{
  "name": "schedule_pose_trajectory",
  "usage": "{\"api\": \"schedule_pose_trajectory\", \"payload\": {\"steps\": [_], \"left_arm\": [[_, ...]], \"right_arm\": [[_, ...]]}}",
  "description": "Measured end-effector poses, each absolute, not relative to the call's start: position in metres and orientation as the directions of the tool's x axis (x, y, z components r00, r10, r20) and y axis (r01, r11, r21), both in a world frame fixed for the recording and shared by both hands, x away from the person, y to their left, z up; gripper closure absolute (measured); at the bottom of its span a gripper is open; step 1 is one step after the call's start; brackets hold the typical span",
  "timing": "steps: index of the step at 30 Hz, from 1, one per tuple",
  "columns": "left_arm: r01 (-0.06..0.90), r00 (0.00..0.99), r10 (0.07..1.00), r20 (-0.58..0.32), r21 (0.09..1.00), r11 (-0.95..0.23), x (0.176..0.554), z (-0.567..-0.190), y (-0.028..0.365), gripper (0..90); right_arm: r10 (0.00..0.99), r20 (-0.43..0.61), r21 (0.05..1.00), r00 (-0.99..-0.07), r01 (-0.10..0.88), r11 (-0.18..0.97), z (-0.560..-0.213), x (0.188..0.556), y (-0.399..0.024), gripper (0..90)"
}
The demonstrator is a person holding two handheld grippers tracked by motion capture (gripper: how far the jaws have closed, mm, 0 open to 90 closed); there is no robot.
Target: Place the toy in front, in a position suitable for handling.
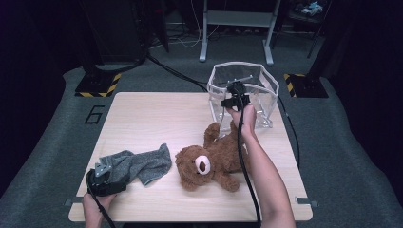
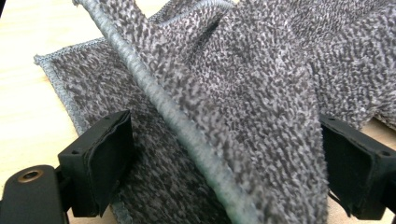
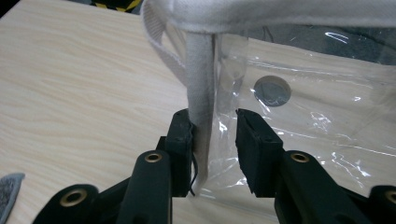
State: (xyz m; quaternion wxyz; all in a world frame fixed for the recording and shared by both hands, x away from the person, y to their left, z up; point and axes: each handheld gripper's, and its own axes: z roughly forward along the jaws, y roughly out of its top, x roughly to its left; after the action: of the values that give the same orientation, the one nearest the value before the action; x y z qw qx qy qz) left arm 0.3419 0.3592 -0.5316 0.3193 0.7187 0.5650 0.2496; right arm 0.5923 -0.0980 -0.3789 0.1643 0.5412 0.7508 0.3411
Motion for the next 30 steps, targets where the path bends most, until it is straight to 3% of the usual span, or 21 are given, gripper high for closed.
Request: {"api": "schedule_pose_trajectory", "payload": {"steps": [10,21,25,30], "left_arm": [[0.653,0.237,0.971,-0.002,0.741,-0.158,0.342,-0.532,0.359,10.6],[0.652,0.237,0.971,-0.001,0.741,-0.158,0.342,-0.532,0.359,10.6],[0.653,0.237,0.971,-0.002,0.741,-0.158,0.342,-0.532,0.359,10.6],[0.652,0.237,0.971,-0.001,0.741,-0.158,0.342,-0.532,0.359,10.6]], "right_arm": [[0.949,0.152,0.716,-0.276,0.692,0.087,-0.376,0.607,-0.099,81.3],[0.967,0.169,0.711,-0.191,0.704,0.015,-0.38,0.614,-0.114,83.5],[0.963,0.178,0.709,-0.2,0.705,0.015,-0.381,0.615,-0.116,76.9],[0.948,0.185,0.724,-0.258,0.689,0.047,-0.374,0.605,-0.117,58.2]]}}
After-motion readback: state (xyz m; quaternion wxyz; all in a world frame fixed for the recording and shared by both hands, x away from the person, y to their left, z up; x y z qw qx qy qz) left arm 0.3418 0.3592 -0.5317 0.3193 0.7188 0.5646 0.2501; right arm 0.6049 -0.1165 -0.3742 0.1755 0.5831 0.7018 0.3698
